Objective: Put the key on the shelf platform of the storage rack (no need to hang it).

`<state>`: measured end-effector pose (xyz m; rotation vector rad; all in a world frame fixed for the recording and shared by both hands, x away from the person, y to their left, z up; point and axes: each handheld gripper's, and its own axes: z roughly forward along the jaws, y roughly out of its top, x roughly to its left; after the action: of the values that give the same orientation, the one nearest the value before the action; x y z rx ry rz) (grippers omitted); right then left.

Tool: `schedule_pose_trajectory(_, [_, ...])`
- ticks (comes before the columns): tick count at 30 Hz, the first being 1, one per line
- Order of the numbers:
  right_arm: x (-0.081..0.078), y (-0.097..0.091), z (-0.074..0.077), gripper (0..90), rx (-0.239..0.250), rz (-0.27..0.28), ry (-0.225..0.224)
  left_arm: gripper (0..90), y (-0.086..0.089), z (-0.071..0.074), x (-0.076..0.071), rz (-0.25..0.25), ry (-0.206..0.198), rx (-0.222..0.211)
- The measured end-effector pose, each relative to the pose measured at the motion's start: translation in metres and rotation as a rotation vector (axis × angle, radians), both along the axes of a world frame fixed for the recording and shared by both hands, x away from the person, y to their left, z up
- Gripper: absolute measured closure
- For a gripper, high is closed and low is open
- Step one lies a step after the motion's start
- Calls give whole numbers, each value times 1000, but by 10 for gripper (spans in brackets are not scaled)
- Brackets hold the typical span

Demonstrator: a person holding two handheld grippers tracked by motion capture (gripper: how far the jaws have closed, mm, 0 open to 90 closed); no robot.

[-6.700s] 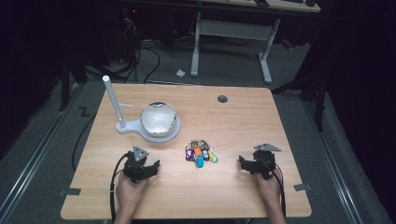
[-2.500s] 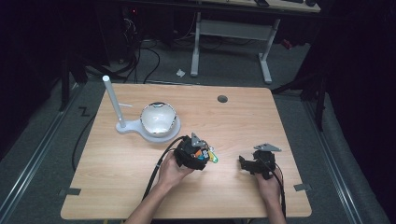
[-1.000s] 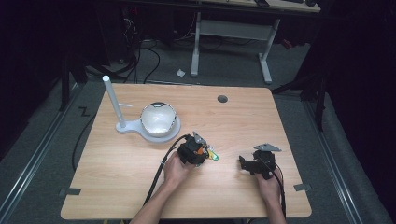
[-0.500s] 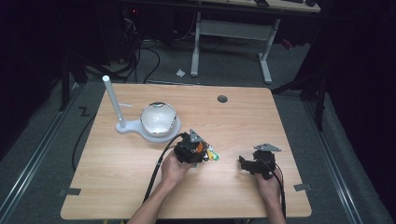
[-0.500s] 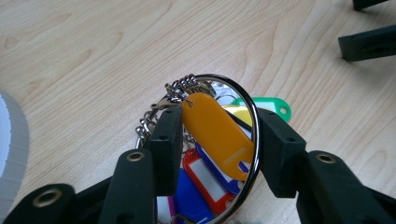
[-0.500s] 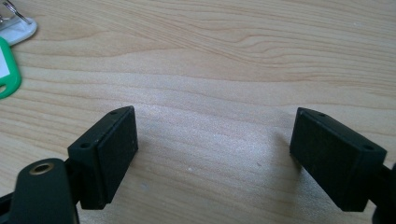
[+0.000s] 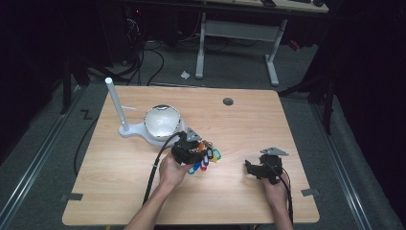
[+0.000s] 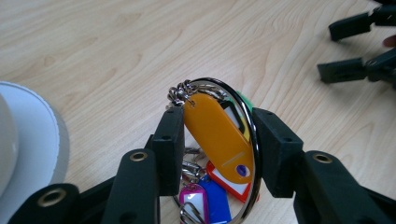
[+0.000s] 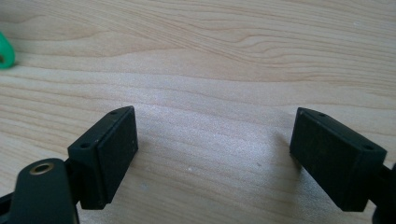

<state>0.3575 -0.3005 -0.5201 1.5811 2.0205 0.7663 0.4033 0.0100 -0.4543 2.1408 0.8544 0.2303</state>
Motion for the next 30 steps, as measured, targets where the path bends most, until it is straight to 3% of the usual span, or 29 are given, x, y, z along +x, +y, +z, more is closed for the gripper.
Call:
schedule_pose_trajectory(2, [0, 0, 0, 152, 0, 0, 0, 585, 5, 3, -1, -7, 10, -12])
schedule_pose_trajectory(3, [0, 0, 0, 152, 0, 0, 0, 791, 7, 5, -3, 8, -24, -5])
schedule_pose_trajectory(4, [0, 0, 0, 152, 0, 0, 0, 856, 10, 6, -2, 12, -18, -13])
schedule_pose_trajectory(6, [0, 0, 0, 152, 0, 0, 0, 860, 16, 9, -1, 20, -4, -21])
schedule_pose_trajectory(15, [0, 0, 0, 152, 1, 0, 0, 866, 24, 24, -7, 3, -29, -1])
schedule_pose_trajectory(20, [0, 0, 0, 152, 0, 0, -1, 867, 31, 44, -10, 5, -56, -27])
schedule_pose_trajectory(30, [0, 0, 0, 152, 1, 0, -2, 868, 53, 71, -10, 25, -65, -81])
